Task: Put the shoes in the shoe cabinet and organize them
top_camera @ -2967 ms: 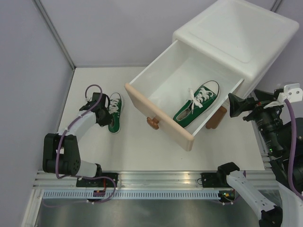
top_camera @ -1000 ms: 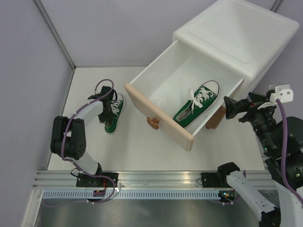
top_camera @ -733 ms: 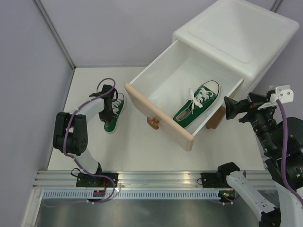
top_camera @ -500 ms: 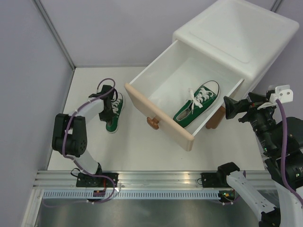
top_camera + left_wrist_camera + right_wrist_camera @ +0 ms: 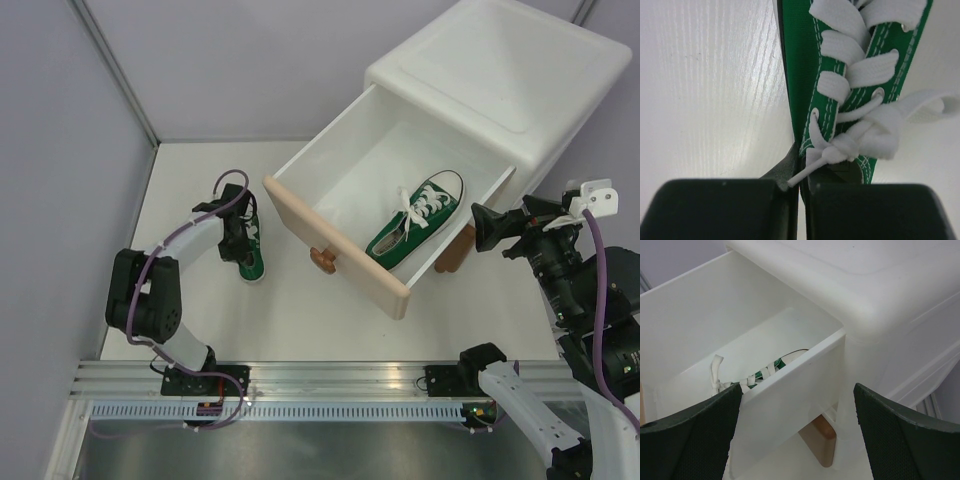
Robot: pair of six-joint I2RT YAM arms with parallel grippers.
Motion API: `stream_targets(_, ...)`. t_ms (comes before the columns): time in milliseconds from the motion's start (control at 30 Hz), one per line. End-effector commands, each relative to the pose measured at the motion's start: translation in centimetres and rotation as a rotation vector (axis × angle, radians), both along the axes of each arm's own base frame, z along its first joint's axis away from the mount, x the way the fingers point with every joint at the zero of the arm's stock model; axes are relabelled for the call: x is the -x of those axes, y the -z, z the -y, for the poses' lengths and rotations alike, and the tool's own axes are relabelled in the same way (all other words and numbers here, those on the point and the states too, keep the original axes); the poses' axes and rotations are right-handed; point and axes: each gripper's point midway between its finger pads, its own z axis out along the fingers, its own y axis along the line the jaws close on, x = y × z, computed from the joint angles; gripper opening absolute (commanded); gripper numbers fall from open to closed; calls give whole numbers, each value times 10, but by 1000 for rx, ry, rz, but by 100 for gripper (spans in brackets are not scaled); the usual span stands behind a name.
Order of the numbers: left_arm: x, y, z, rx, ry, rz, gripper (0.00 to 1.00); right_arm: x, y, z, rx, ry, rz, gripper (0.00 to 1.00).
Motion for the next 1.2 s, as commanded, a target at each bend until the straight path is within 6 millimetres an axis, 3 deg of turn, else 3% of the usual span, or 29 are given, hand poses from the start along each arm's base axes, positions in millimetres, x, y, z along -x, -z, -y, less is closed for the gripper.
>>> stream_targets(0, 2, 13, -1, -3, -52, -23, 2, 1, -2, -1, -14, -6, 11, 96)
stream_targets(100, 5, 19, -4, -16, -64, -35, 7, 3, -1, 0, -13, -2, 10, 96)
stream_targets(233, 5, 22, -7, -37, -70, -39, 27, 3, 2, 0, -11, -2, 4, 96)
stream_targets(433, -2, 23, -9, -55, -68, -31, 37, 4, 2, 0, -10, -2, 6, 96)
stream_targets(733, -16, 3, -12, -70, -59, 35, 27, 4, 7, 2, -6, 2, -3, 96)
stream_targets(767, -17, 0, -11, -68, -58, 42, 24, 3, 7, 1, -8, 1, -6, 96)
stream_targets(800, -16, -1, -10, -63, -57, 44, 14, 4, 7, 0, -8, -2, -5, 96)
stream_targets(900, -16, -10, -7, -47, -52, 69, 6, 4, 7, 1, -8, -1, -6, 96)
stream_targets(1167, -14, -46, 0, -5, -49, 169, 2, 4, 6, 1, -10, -2, -5, 96)
